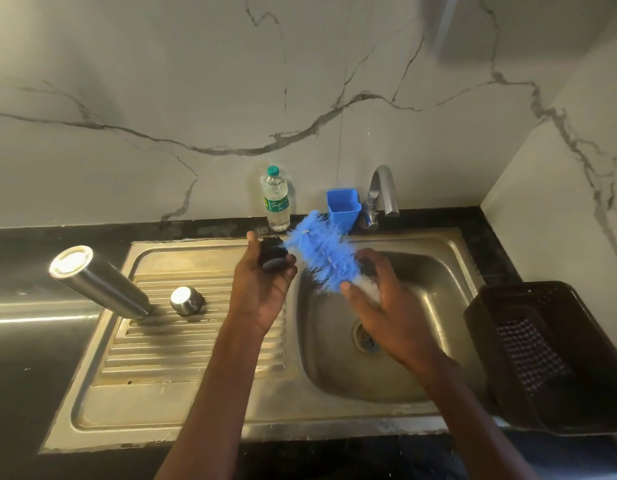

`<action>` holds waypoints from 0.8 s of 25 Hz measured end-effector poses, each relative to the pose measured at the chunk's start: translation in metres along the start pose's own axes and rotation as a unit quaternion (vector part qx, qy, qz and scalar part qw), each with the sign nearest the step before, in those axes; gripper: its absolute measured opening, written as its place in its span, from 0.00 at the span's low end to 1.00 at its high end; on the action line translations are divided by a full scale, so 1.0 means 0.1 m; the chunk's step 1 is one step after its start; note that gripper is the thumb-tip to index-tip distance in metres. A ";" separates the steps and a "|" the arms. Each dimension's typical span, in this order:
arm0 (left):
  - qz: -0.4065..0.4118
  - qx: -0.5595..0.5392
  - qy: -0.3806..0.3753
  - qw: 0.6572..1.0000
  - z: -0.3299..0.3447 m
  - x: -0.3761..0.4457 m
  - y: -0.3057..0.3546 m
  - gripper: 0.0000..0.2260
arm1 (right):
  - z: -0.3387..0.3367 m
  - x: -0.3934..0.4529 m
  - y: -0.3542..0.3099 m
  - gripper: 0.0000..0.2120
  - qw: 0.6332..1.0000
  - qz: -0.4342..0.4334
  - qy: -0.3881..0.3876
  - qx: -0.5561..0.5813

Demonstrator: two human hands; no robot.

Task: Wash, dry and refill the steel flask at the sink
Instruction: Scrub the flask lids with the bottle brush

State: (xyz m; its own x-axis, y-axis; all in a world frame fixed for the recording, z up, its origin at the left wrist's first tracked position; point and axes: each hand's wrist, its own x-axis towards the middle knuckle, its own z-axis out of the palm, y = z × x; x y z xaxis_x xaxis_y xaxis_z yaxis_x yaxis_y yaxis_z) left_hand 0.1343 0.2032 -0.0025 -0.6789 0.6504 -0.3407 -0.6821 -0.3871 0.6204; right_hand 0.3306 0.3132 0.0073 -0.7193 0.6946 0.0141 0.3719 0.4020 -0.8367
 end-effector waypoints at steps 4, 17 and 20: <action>-0.020 0.005 -0.037 0.999 -0.03 -0.04 0.06 0.10 | -0.03 -0.01 0.05 0.25 0.998 -0.064 0.005 -0.004; 0.112 0.346 0.100 0.926 0.52 -0.26 -0.14 0.29 | 0.07 0.11 0.27 0.28 0.980 -0.138 0.101 -0.105; 0.104 0.366 0.118 0.917 0.60 -0.31 -0.17 0.32 | 0.20 0.14 0.25 0.32 0.967 -0.170 0.102 -0.157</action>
State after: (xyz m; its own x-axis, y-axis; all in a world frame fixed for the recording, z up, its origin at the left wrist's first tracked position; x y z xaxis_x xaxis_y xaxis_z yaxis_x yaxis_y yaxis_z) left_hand 0.1833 0.2288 0.0393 -0.8725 0.4194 -0.2506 -0.2243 0.1118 0.9681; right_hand 0.3183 0.3212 -0.0243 -0.7122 0.5805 0.3947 0.3167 0.7675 -0.5573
